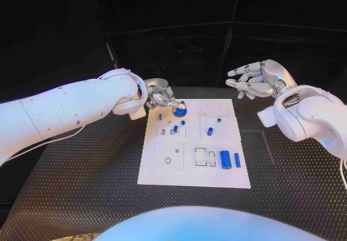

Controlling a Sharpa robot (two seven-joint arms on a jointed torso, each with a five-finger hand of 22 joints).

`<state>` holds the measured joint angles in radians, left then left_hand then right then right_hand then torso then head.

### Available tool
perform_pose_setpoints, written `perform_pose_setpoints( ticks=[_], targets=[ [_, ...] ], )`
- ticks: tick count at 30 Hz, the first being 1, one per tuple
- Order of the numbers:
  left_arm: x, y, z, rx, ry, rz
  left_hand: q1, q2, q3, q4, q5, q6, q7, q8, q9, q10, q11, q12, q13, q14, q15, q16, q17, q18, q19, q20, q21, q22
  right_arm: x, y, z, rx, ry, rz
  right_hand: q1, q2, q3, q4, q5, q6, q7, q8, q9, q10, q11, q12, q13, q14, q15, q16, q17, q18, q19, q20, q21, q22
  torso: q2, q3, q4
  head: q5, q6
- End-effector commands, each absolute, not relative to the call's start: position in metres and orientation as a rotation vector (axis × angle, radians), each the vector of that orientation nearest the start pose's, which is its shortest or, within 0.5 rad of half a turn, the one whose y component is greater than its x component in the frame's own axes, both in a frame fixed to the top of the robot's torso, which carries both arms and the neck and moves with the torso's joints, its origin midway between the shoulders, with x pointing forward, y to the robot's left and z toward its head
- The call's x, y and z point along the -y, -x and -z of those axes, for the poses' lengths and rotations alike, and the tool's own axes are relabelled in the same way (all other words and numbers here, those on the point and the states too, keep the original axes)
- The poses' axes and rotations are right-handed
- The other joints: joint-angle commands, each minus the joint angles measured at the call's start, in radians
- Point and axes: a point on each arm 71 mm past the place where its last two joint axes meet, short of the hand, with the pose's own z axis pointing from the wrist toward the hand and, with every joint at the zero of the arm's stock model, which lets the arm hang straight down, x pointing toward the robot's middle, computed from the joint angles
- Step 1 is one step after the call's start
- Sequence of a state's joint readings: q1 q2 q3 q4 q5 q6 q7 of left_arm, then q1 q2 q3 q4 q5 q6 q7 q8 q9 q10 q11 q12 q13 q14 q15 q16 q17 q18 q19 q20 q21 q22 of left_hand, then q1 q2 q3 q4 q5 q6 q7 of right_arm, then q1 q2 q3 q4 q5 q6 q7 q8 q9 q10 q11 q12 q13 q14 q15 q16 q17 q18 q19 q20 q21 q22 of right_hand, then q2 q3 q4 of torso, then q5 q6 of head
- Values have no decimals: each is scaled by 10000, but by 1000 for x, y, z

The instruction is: Assemble the parts on the task board

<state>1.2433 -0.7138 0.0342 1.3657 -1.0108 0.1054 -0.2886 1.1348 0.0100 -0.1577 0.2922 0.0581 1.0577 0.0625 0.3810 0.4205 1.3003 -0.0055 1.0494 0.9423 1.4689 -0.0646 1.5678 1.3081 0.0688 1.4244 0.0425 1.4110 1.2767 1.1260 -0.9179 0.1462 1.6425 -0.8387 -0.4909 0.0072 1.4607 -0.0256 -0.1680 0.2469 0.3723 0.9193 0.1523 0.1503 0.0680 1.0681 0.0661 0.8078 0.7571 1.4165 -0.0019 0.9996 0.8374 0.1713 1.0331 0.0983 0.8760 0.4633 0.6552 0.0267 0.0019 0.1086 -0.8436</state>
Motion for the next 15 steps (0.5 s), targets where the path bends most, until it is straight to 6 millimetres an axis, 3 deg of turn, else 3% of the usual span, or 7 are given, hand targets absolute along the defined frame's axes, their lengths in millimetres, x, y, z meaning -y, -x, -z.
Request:
perform_pose_setpoints(
  ticks=[1,15],
  targets=[
    [-186,-524,187,-22282,911,4591,-136,-63,-155,6,-76,-65,-2,83,148,38,-30,217,246,1019,-17,30,2627,-111,57,26,83,131,216,-480,137,-15033,-5367,-10470,-27,-1,-92,10,44,-13,28,50,-10,-7,18,-70,-25,16,-40,-81,-27,132,79,-25,-74,-24,-73,8,30,59,-102],
    [-163,-535,198,-22868,91,3229,-385,-18,-358,6,-102,-233,-3,168,413,60,-36,465,534,1019,-32,30,2627,-127,63,8,156,254,205,-484,140,-15287,-5015,-10376,-39,-11,-186,41,213,-94,45,34,-12,-28,33,-115,-139,27,-30,-380,-211,129,152,-20,-245,-139,-16,-5,4,152,-255]
  ],
)
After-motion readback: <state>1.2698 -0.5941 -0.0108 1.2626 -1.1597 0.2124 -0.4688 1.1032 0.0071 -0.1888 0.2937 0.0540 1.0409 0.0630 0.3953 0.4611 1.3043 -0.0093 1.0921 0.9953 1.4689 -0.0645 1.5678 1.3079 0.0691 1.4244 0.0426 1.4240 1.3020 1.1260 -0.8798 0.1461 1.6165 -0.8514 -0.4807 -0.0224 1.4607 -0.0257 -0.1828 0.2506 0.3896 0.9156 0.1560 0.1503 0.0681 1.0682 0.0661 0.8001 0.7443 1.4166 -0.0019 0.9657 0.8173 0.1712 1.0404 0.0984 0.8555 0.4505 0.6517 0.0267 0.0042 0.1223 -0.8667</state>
